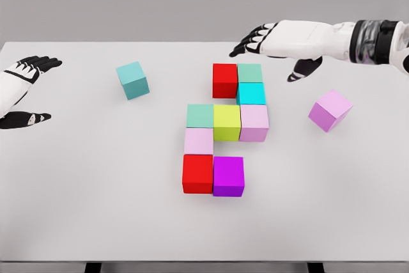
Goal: Assemble the squares on the desktop into the number 2
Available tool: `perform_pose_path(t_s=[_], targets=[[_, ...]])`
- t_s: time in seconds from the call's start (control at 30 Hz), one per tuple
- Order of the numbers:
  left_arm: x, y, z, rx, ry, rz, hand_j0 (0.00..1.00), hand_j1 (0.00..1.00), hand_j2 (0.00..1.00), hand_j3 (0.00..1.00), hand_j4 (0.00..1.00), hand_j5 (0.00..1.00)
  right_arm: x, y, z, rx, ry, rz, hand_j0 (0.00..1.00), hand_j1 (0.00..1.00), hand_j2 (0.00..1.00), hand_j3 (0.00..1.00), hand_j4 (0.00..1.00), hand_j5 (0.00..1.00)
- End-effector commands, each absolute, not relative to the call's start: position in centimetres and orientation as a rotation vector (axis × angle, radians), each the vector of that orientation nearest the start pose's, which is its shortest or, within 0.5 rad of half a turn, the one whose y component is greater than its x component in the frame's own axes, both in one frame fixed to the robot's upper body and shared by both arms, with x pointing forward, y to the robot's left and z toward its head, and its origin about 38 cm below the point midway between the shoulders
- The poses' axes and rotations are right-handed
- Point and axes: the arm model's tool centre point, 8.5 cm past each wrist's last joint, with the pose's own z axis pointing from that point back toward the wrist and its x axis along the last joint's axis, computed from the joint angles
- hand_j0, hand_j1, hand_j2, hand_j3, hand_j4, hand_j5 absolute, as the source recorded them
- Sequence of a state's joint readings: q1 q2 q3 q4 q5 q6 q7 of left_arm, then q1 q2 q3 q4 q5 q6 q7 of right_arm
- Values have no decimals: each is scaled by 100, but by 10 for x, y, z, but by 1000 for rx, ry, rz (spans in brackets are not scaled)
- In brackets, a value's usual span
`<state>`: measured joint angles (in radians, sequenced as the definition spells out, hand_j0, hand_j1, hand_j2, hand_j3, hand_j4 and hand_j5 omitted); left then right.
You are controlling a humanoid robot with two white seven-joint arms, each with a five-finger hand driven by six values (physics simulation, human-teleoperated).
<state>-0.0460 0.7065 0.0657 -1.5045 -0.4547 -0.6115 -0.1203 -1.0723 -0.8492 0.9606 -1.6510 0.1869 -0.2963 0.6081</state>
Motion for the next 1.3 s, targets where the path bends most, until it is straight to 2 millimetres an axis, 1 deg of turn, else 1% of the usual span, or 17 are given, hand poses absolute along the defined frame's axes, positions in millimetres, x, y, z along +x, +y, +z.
perform_pose_path(t_s=[0.0,0.13,0.17,0.2,0.27,0.37,0.4,0.47,0.53,0.63,0.7,0.77,0.87,0.97,1.03,1.17,1.27], targets=[[361,412,188,729,-1741,-1347,100,100,100,100,100,100,442,-224,324,606,1957,-3013,100,100,100,100,100,100],[361,412,187,729,-1744,-1342,100,100,100,100,100,100,441,-255,343,721,1981,-3002,100,100,100,100,100,100],[361,411,187,728,-1747,-1337,100,100,100,100,100,100,436,-276,349,802,1959,-3030,100,100,100,100,100,100],[362,411,187,727,-1749,-1337,100,100,100,100,100,100,428,-310,341,883,1893,-3128,100,100,100,100,100,100],[364,410,190,730,-1758,-1334,100,100,100,100,100,100,432,-353,324,1095,1974,-3171,100,100,100,100,100,100],[366,406,190,714,-1745,-1359,100,100,100,100,100,100,432,-362,286,1022,1823,-3339,100,100,100,100,100,100],[372,398,192,670,-1715,-1419,100,100,100,100,100,100,436,-374,274,1052,1724,-3421,100,100,100,100,100,100],[387,383,199,588,-1637,-1558,100,100,100,100,100,100,438,-388,264,1026,1600,-3550,100,100,100,100,100,100],[398,359,206,421,-1593,-1675,100,100,100,100,100,100,447,-386,257,999,1627,-3555,100,100,100,100,100,100],[402,335,244,404,-1750,-1675,100,100,100,100,100,100,458,-379,246,910,1666,-3546,100,100,100,100,100,100],[425,320,256,380,-1684,-1384,100,100,100,100,100,100,460,-372,247,866,1684,-3517,100,100,100,100,100,100],[439,313,263,367,-1602,-1243,100,100,100,100,100,100,463,-364,244,837,1696,-3507,100,100,100,100,100,100],[455,309,245,329,-1311,-1024,100,100,100,100,100,100,464,-371,237,862,1651,-3539,100,100,100,100,100,100],[454,299,220,259,-1155,-901,100,100,100,100,100,100,468,-364,228,857,1609,-3550,100,100,100,100,100,100],[452,286,233,261,-1196,-937,100,100,100,100,100,100,476,-362,220,872,1588,-3566,100,100,100,100,100,100],[456,265,244,266,-1214,-1012,100,100,100,100,100,100,482,-366,211,901,1551,-3599,100,100,100,100,100,100],[458,261,247,277,-1218,-1027,100,100,100,100,100,100,483,-360,208,880,1553,-3595,100,100,100,100,100,100]])
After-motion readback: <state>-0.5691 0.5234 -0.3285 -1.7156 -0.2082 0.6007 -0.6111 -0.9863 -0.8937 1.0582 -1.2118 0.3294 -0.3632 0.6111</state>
